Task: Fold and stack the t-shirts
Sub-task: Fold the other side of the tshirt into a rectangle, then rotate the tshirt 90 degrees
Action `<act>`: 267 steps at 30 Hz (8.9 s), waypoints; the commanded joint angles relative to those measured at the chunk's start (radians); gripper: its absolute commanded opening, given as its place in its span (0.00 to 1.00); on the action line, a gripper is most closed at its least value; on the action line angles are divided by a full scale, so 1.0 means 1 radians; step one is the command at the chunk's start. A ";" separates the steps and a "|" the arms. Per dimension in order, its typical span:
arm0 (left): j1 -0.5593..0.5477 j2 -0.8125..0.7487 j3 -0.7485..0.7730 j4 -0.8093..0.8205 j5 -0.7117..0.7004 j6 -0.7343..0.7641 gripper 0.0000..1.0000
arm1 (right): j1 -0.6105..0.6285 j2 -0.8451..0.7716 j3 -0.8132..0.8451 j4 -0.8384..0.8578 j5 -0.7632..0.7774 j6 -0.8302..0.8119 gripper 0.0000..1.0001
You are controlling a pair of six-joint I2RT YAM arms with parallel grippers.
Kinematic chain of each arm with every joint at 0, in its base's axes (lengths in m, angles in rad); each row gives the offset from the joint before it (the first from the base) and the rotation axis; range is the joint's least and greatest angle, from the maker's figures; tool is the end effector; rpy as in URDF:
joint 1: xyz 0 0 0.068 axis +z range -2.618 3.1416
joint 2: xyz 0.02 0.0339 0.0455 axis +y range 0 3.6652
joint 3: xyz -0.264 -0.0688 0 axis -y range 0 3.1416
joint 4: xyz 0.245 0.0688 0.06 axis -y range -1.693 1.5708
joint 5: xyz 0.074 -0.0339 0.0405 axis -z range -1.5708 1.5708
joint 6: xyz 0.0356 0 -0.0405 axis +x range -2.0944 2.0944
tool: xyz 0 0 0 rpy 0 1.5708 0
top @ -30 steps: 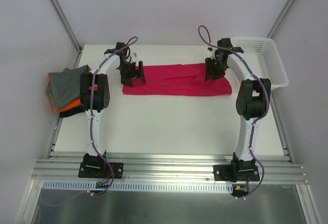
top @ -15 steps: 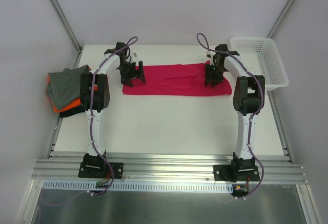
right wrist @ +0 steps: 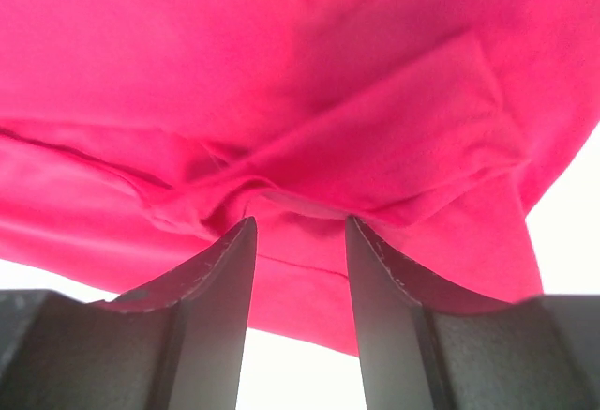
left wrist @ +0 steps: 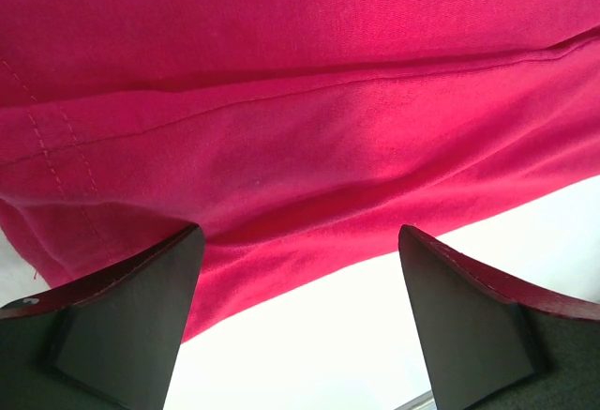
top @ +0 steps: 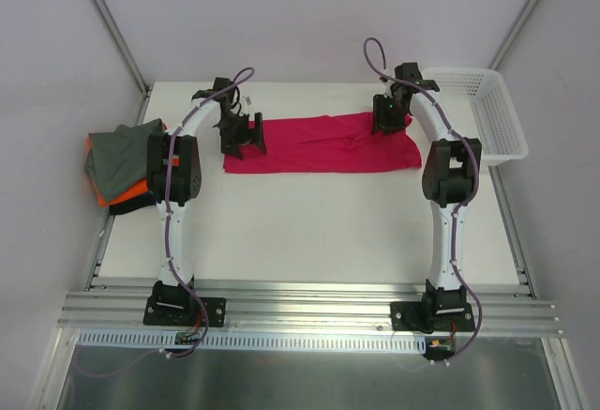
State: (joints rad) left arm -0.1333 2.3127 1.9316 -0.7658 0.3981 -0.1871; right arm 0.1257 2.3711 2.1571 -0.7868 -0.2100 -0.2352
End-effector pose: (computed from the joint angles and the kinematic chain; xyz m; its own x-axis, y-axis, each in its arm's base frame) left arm 0.4859 -0.0791 0.1753 -0.9398 -0.0470 -0.3384 0.1076 0.8994 -0.4237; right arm 0.5153 0.0726 0.2124 -0.7577 -0.3255 -0.5657 -0.4224 0.9053 0.0449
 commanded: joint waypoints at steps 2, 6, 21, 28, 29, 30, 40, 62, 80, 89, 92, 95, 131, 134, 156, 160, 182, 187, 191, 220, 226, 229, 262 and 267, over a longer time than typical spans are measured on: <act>-0.011 -0.024 -0.016 -0.033 -0.065 0.038 0.88 | -0.003 0.036 0.078 0.041 -0.032 0.056 0.47; -0.019 -0.026 -0.020 -0.035 -0.073 0.043 0.88 | 0.011 0.103 0.157 0.060 -0.025 0.085 0.48; -0.022 -0.030 -0.010 -0.029 -0.058 0.031 0.88 | 0.026 -0.148 0.027 0.057 -0.028 0.043 0.49; -0.022 -0.032 -0.006 -0.024 -0.041 0.023 0.88 | 0.026 -0.257 -0.103 0.009 -0.049 0.059 0.49; -0.022 -0.032 -0.005 -0.023 -0.039 0.021 0.88 | 0.028 -0.259 -0.135 0.006 -0.064 0.065 0.49; -0.023 -0.032 -0.005 -0.024 -0.041 0.021 0.88 | 0.029 -0.260 -0.149 0.001 -0.069 0.068 0.49; -0.022 -0.038 -0.008 -0.023 -0.039 0.020 0.89 | 0.029 -0.135 -0.155 -0.025 -0.095 0.083 0.48; -0.022 -0.021 -0.002 -0.023 -0.044 0.024 0.89 | 0.048 -0.041 -0.059 0.015 -0.101 0.094 0.05; -0.026 -0.030 -0.013 -0.024 -0.050 0.031 0.89 | 0.084 0.099 0.136 0.072 -0.063 0.080 0.01; -0.034 -0.032 -0.013 -0.026 -0.059 0.037 0.89 | 0.124 0.145 0.222 0.124 -0.066 0.079 0.01; -0.035 -0.035 -0.013 -0.024 -0.061 0.038 0.89 | 0.138 0.148 0.225 0.130 -0.075 0.088 0.01; -0.035 -0.038 -0.014 -0.026 -0.064 0.040 0.89 | 0.146 0.142 0.233 0.142 -0.074 0.086 0.01; -0.011 -0.024 0.270 -0.027 -0.070 0.156 0.95 | 0.000 0.013 0.044 0.060 -0.048 0.091 0.69; -0.008 0.017 0.288 -0.027 -0.061 0.164 0.96 | -0.009 0.037 0.041 0.051 -0.045 0.102 0.69; -0.020 0.053 0.066 -0.032 -0.070 0.103 0.93 | -0.058 0.069 -0.020 0.035 -0.150 0.232 0.70; -0.019 -0.062 -0.086 -0.062 -0.050 0.075 0.91 | -0.054 0.085 -0.006 0.044 -0.173 0.267 0.70; -0.107 -0.547 -0.672 -0.082 -0.140 0.110 0.92 | 0.052 0.174 0.150 0.161 -0.361 0.438 0.70; -0.147 -0.618 -0.637 -0.078 -0.189 0.147 0.94 | 0.052 0.137 0.167 0.158 -0.368 0.406 0.72; -0.121 -0.543 -0.452 -0.082 -0.219 0.209 0.95 | 0.029 0.021 0.097 0.149 -0.370 0.379 0.73; 0.009 -0.173 -0.226 -0.102 -0.113 0.130 0.93 | 0.009 -0.118 -0.237 0.086 -0.365 0.382 0.73; 0.006 -0.214 -0.316 -0.118 -0.096 0.124 0.93 | 0.008 -0.030 -0.168 0.089 -0.368 0.396 0.73; 0.003 -0.237 -0.361 -0.125 -0.091 0.127 0.93 | 0.008 0.016 -0.106 0.084 -0.355 0.386 0.74; -0.396 -0.406 -0.591 -0.155 -0.031 0.150 0.92 | 0.023 0.361 0.351 0.373 -0.448 0.649 0.73; -0.466 -0.354 -0.505 -0.161 -0.048 0.150 0.93 | 0.048 0.364 0.354 0.391 -0.456 0.668 0.73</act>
State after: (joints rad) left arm -0.5568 1.9381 1.3575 -0.9108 0.3717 -0.0391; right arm 0.1425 2.7228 2.4752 -0.4240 -0.6418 0.3969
